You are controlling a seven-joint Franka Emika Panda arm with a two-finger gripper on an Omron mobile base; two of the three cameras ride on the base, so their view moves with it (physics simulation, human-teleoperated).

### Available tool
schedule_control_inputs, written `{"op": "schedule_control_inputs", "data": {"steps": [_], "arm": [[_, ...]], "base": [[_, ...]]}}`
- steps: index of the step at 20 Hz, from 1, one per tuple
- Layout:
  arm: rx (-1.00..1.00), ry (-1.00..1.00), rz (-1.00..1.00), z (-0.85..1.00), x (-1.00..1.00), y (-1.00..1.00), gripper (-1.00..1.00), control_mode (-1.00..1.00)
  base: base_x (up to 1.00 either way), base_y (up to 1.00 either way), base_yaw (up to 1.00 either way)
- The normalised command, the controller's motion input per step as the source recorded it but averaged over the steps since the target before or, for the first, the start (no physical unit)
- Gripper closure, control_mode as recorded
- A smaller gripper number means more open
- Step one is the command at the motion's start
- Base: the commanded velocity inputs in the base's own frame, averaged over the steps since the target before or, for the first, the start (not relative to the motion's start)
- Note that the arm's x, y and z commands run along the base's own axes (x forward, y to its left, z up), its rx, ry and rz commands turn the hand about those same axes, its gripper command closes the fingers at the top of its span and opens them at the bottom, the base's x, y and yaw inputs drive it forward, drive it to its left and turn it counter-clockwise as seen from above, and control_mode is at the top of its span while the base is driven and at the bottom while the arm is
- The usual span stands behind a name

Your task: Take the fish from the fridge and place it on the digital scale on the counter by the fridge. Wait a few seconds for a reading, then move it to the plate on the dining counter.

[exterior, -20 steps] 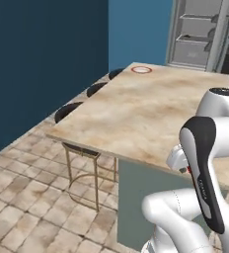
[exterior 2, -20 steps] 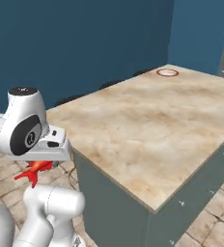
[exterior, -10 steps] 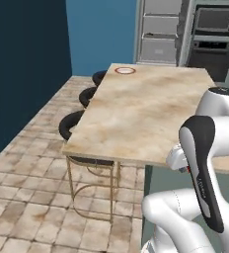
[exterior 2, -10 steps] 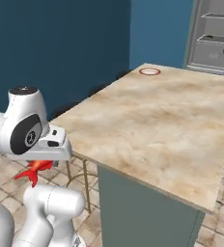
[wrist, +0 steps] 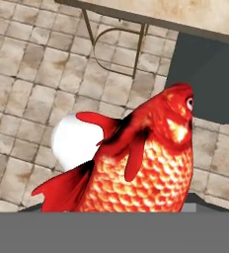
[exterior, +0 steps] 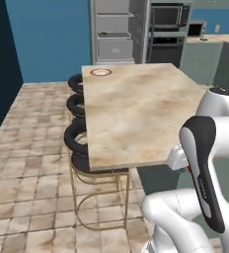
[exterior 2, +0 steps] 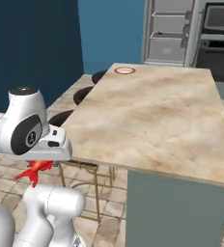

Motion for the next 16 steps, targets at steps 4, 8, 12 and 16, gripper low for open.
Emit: {"op": "schedule_control_inputs", "data": {"steps": [4, 8, 12, 16], "arm": [[0.0, 0.0, 0.0, 0.0, 0.0, 0.0, 1.0, 1.0], [0.0, 0.0, 0.0, 0.0, 0.0, 0.0, 1.0, 1.0], [0.0, 0.0, 0.0, 0.0, 0.0, 0.0, 1.0, 1.0], [0.0, 0.0, 0.0, 0.0, 0.0, 0.0, 1.0, 1.0]], "base": [[0.09, 1.0, -0.52], [0.09, 1.0, -0.51], [0.06, 1.0, -0.51], [0.01, 1.0, -0.5]]}}
